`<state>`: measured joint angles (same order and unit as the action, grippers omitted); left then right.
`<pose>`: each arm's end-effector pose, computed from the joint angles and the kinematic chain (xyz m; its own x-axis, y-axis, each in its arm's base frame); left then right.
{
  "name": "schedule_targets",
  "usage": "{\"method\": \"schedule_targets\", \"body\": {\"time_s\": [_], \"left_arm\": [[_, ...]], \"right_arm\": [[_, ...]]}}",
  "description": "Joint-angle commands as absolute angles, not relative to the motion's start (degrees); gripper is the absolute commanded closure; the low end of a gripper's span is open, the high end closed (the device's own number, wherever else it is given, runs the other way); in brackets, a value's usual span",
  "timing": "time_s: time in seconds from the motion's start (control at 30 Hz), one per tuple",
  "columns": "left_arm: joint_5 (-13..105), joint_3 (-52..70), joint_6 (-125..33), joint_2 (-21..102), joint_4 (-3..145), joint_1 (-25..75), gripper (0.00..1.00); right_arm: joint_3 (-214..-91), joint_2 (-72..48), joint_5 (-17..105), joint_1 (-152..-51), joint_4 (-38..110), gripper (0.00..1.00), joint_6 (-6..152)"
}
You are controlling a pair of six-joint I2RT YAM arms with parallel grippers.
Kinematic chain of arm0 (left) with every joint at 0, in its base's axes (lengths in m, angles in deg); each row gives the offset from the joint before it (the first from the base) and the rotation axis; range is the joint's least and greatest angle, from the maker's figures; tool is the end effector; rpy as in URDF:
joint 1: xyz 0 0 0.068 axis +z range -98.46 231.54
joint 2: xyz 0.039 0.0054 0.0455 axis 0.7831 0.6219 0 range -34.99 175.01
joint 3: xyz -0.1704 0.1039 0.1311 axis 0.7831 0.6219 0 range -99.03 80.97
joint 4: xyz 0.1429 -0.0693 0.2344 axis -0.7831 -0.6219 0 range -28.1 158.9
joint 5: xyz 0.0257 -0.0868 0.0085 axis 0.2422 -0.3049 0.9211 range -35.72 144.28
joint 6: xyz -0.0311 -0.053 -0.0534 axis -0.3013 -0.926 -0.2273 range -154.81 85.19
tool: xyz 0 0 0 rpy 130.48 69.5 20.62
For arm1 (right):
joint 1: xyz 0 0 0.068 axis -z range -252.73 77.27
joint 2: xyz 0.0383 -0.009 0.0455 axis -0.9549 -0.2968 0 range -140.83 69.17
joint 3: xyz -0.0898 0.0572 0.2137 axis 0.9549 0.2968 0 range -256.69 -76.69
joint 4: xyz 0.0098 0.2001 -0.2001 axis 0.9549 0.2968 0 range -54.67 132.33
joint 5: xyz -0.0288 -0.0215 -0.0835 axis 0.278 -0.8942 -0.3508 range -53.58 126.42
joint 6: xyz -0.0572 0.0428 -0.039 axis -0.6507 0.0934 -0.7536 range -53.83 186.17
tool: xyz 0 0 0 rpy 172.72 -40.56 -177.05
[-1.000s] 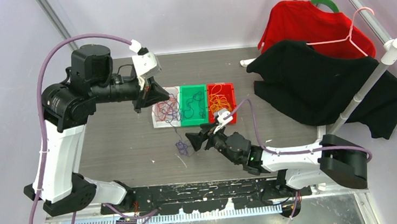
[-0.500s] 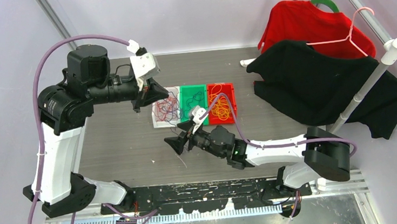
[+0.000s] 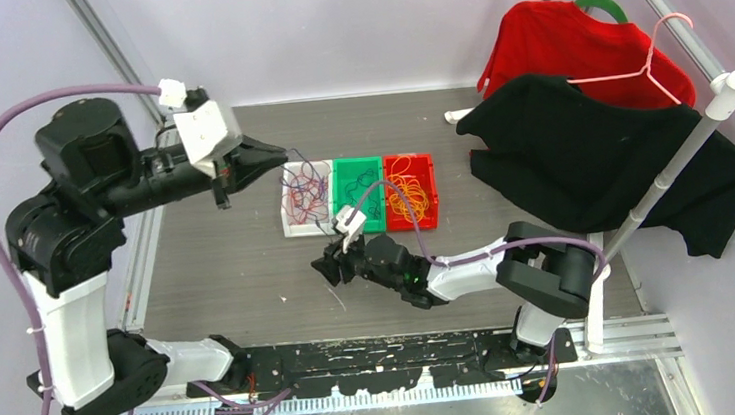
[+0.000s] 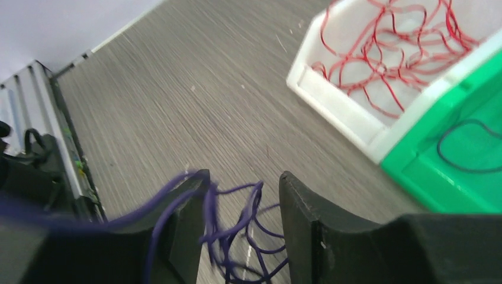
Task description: Untangle the cables
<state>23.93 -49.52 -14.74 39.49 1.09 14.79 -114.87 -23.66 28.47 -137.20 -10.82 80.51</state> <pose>0.1317 -0.1429 0.5619 0.1594 0.2507 -0.9549 0.9134 0.3295 0.2390 0.1716 0.3365 0.1367 -0.2685 0.0070 -0.9632 -0.7929 0.5662 0.2251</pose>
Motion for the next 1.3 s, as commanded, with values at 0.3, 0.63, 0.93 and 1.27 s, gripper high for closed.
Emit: {"method": "schedule_targets", "body": {"time_s": [0.3,0.63,0.93,1.27], "left_arm": [[41.0,-51.2,-8.2,31.7,28.9,14.6,1.00],[40.1,-49.8,-6.3,31.8,29.0,14.5,1.00],[36.9,-36.3,-8.0,30.4,28.7,14.5,1.00],[36.1,-24.5,-8.9,36.1,35.0,14.4,1.00]], "right_arm": [[-101.4,-23.5,20.0,-137.1,-21.6,0.53,85.1],[-94.9,-16.1,15.8,-137.7,-22.1,0.42,88.5],[-97.2,2.4,12.8,-137.7,-8.8,0.34,85.4],[-99.6,14.7,-7.0,-137.6,3.2,0.36,83.9]]}}
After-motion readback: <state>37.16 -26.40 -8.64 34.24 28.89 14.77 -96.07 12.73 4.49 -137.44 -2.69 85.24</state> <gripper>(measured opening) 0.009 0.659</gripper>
